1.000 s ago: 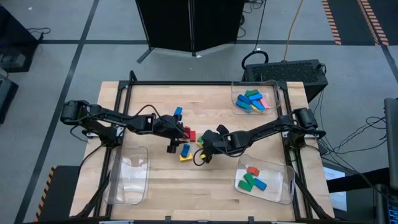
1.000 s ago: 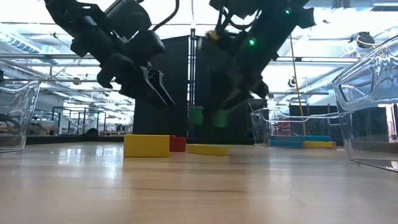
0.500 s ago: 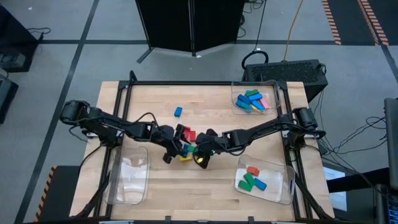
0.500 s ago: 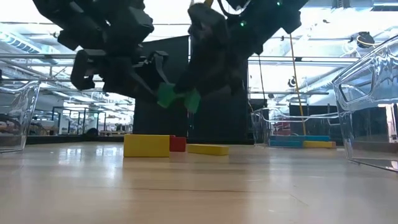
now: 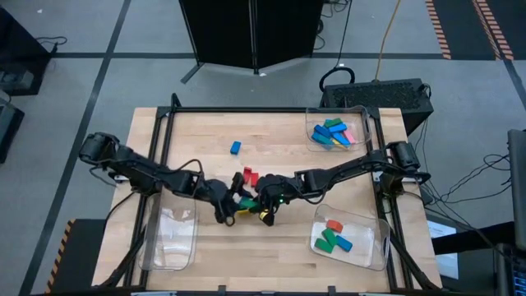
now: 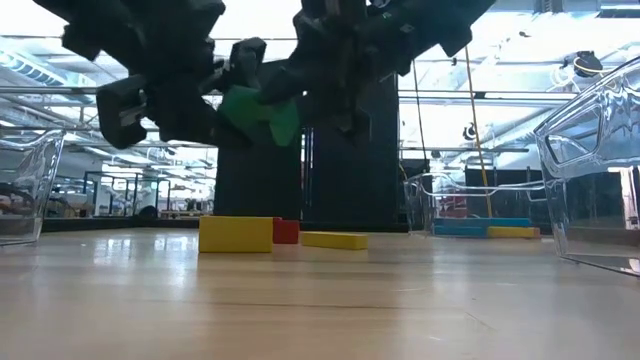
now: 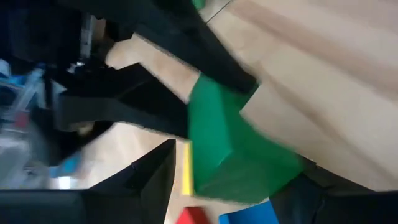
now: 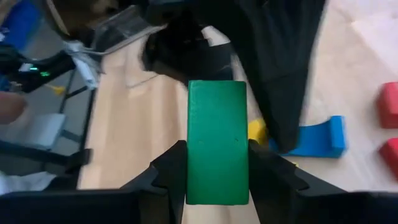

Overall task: Sort blocks by size
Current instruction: Put the green arch block into the bottom left transparent bin

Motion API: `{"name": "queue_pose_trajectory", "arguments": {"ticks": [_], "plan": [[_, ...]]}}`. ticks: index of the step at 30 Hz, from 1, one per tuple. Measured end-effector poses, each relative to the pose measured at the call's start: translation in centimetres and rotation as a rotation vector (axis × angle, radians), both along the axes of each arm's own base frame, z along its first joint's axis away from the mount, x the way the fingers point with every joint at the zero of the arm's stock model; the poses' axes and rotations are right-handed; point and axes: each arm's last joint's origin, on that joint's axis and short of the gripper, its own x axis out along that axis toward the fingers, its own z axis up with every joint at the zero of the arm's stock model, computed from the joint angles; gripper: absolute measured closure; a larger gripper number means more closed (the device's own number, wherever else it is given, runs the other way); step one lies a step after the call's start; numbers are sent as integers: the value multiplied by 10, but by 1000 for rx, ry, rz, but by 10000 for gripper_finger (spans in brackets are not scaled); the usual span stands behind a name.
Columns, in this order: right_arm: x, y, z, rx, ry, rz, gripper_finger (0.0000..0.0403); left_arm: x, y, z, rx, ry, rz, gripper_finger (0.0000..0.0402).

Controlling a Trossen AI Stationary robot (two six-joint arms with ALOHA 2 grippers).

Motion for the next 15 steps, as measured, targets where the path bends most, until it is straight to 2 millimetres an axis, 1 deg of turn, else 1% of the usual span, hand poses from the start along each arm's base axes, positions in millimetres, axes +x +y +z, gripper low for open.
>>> {"name": "queue_pose_trajectory", "arguments": {"ticks": [3,7,12,15], "plan": [[1,1,1,27,-11,29,272,-2,-9,2,97,-23,23,175],[1,3,2,45,-21,61,272,-4,-22,6,151,-48,19,178],[1,2,4,50,-28,67,270,-8,-35,8,159,-66,-15,206],[1,1,5,53,-36,74,270,-11,-39,9,165,-73,-20,224]]}}
